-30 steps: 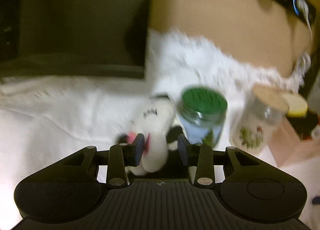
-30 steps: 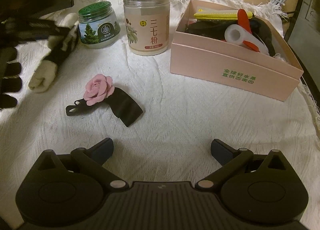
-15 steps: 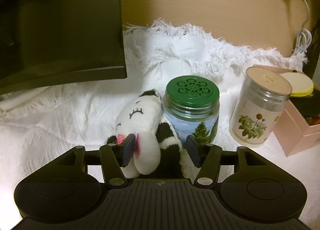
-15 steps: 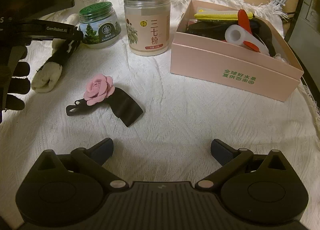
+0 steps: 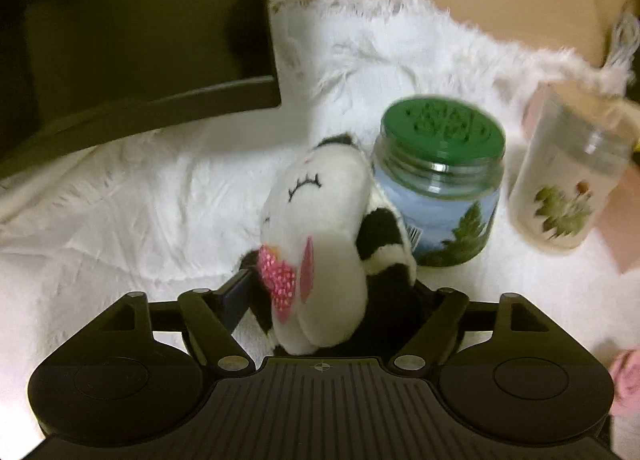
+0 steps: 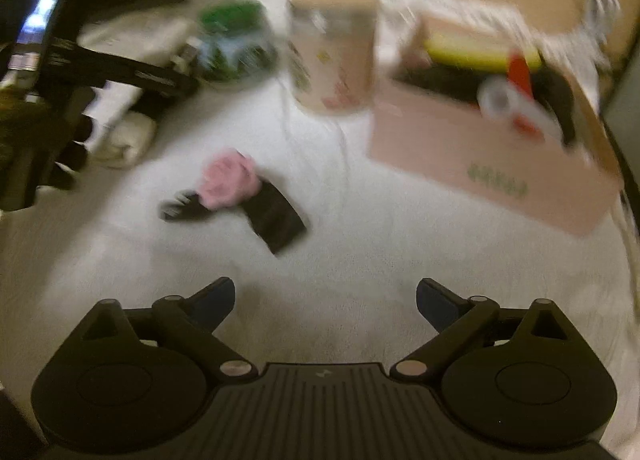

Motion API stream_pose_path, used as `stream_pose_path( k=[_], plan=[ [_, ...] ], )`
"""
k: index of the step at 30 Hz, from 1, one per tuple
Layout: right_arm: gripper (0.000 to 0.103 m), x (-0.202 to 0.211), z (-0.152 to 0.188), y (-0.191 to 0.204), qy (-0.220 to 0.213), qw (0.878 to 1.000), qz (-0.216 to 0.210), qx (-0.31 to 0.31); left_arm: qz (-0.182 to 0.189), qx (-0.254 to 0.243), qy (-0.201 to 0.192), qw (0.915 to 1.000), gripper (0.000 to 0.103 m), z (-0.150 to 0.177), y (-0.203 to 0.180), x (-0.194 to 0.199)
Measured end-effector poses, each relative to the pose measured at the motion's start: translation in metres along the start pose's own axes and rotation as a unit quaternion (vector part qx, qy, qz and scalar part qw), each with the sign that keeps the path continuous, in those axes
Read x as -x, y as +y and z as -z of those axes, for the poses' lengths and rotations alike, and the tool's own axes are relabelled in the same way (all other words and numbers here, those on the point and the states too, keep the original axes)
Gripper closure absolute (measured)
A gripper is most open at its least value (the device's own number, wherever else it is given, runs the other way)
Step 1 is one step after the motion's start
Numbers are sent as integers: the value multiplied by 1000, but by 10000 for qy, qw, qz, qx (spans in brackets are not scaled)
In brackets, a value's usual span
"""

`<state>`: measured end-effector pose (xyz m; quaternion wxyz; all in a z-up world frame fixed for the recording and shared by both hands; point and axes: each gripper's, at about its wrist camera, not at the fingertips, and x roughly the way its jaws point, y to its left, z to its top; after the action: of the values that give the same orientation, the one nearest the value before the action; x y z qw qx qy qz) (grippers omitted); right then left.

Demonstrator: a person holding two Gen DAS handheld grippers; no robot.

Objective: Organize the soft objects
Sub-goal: 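Grasp the pink rose hair clip with the right tool while the left tool holds the plush, then carry the plush and rose clip into the pink box and open both tools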

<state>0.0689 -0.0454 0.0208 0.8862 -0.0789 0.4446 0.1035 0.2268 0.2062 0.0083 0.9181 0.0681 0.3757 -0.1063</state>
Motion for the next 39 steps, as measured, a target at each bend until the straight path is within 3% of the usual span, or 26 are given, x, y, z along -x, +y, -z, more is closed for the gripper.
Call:
stream_pose_path(
  k=[1,3,4,6,11,13,14,20,24,27,32,35,39],
  plan=[
    [5,4,-4,3,-76,9998,-146,146,171,63,-68,9998,46,-1,6,4],
    [5,9,-13,12,-210,9977,-402,504,369,187,-180,9990,55,-1,15,15],
    [6,7,-19,18,-279,9958,-473,739,381,224,-200,9988,57,-1,18,19],
    [21,-3,-31,29,-296,9917,-525,1135,412,295,-271,9983,59,1,24,30],
    [27,-40,-53,31,-50,9862,-624,1533,381,391,-263,9982,60,2,35,52],
    [48,-51,-59,29,178,9862,-804,1436,389,508,-243,9977,60,4,43,60],
    [64,-48,-61,29,200,9855,-959,1386,383,576,-247,9973,60,6,47,66],
    [65,-17,-69,37,-93,9846,-1195,1271,305,834,-475,9949,60,5,61,97],
    [66,29,-101,16,-677,9855,-1273,892,578,699,-1124,9895,60,-27,45,141],
    [66,75,-134,-22,-1322,9853,-982,460,980,478,-1663,9800,60,-69,19,166],
    [65,137,-159,-80,-2168,9755,344,112,1813,296,-2006,9623,60,-142,-43,167],
    [65,162,-152,-114,-2350,9682,808,-302,2117,-21,-2029,9560,59,-174,-98,151],
    [65,168,-128,-149,-2227,9681,840,-784,2352,-282,-1684,9569,56,-190,-171,99]
  ],
)
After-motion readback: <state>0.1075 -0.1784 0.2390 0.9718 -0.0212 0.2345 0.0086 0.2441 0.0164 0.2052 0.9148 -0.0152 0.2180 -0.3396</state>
